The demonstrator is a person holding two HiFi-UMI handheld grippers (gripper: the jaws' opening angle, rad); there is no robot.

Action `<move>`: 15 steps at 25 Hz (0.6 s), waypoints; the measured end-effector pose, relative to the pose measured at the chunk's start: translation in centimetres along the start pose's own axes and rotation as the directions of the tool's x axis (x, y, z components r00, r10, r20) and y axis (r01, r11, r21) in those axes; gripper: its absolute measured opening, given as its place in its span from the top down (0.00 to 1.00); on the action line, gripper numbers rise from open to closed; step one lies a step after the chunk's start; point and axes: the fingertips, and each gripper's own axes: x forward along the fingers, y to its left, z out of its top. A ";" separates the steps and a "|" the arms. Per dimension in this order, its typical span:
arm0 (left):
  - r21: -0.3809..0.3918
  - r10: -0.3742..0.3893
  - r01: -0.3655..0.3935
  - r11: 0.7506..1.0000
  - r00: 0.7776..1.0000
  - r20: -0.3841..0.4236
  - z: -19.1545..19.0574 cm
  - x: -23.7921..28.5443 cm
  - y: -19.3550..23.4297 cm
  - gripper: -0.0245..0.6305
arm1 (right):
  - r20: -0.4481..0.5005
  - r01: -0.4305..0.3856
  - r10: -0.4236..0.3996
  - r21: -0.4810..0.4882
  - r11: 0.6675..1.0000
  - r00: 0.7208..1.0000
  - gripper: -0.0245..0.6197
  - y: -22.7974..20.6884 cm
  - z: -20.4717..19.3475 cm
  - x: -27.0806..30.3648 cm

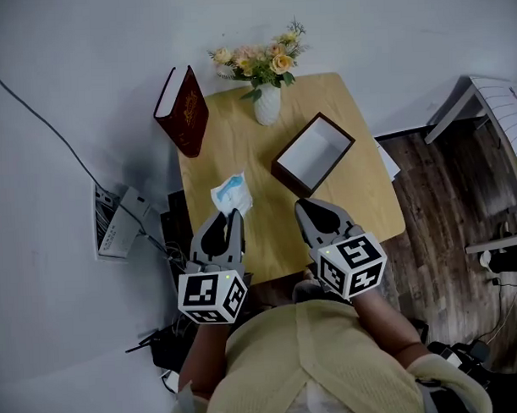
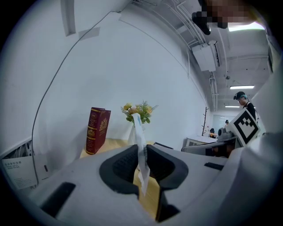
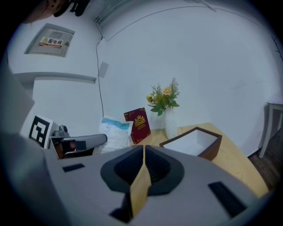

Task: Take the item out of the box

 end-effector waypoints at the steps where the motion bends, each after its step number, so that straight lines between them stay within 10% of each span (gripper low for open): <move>1: 0.001 0.003 -0.003 1.000 1.000 -0.002 -0.1 -0.2 0.0 0.85 | 0.000 0.000 0.000 0.000 1.000 1.000 0.91 0.0 0.0 0.0; 15: 0.009 0.026 -0.025 1.000 0.999 -0.023 -1.5 -1.8 1.1 0.85 | -0.008 0.009 -0.009 -0.001 1.000 1.000 0.91 0.3 -0.5 0.2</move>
